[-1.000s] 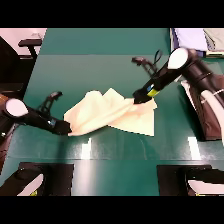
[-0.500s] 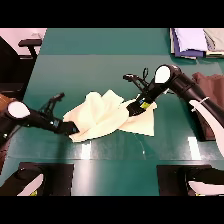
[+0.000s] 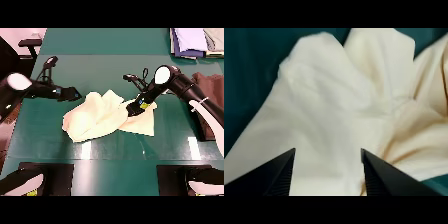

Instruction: Fold the shirts.

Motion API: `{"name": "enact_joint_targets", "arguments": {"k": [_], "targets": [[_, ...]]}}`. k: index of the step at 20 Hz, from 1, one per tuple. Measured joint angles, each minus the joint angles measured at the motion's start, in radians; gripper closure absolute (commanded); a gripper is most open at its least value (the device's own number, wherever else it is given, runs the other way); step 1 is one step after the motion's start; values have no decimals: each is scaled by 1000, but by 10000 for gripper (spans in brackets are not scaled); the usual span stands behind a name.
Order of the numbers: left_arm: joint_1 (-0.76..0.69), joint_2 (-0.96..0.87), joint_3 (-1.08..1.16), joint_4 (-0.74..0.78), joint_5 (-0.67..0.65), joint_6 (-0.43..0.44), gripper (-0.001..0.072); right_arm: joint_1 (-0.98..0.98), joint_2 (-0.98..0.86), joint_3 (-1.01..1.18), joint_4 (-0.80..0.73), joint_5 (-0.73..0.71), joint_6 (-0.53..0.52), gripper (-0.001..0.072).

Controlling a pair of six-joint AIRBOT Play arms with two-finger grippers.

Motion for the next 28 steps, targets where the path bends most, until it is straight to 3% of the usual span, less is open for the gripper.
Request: {"name": "enact_joint_targets", "arguments": {"k": [6,7,8,9,14,15,17,18,23,28], "targets": [[-36,-295,82,-74,73,2,214,0,0,0,0,-17,0,695],[-43,-316,93,-77,90,2,258,0,0,0,0,-18,0,695],[-49,-332,107,-79,101,2,527,0,0,0,0,-18,0,694],[-51,-343,124,-80,112,2,682,0,0,0,0,-18,0,694],[-53,-354,260,-21,61,3,681,-29,2,0,0,-19,0,692],[-53,-346,290,8,41,2,682,-45,5,-2,0,-15,0,665],[-53,-317,340,72,9,2,681,-89,20,-2,-1,-5,0,273],[-53,-301,356,100,-2,2,681,-114,29,-3,-2,-5,0,205],[-53,-246,391,180,-39,2,680,-280,55,-3,-7,-38,-1,205],[-53,-234,399,198,-55,1,680,-381,-68,33,-3,-123,-51,205]]}}
